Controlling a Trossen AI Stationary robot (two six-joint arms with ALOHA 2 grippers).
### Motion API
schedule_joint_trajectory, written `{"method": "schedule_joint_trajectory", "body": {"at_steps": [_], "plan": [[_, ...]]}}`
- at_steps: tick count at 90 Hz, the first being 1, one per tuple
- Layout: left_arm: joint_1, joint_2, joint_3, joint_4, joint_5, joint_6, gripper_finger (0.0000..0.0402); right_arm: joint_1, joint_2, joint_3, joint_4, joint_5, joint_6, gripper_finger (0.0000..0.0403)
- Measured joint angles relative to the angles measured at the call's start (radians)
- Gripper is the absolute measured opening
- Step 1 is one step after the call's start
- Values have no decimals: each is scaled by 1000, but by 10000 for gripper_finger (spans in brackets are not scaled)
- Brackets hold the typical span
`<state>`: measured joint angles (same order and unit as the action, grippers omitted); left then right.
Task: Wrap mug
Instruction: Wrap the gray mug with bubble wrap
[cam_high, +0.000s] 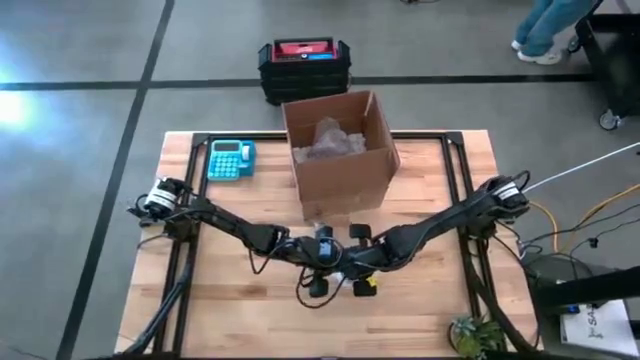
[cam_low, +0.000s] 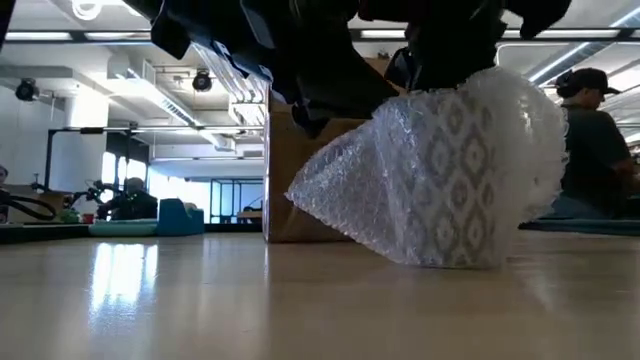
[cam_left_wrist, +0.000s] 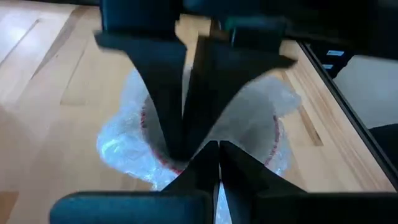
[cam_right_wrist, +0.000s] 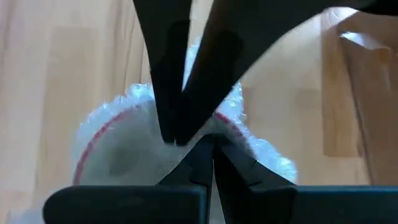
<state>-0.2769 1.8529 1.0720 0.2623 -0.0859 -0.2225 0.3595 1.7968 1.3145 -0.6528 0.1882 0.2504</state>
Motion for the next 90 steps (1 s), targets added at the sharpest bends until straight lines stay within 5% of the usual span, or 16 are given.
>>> {"method": "schedule_joint_trajectory", "body": {"at_steps": [53,77,90], "plan": [[2,-149,-5,-243,-47,1,3,0,76,12,-8,-18,-7,0],[4,-111,-8,-249,-64,1,4,9,18,137,-261,-61,-4,0],[4,-106,-8,-235,-64,3,4,16,-7,157,-262,-72,10,0]]}}
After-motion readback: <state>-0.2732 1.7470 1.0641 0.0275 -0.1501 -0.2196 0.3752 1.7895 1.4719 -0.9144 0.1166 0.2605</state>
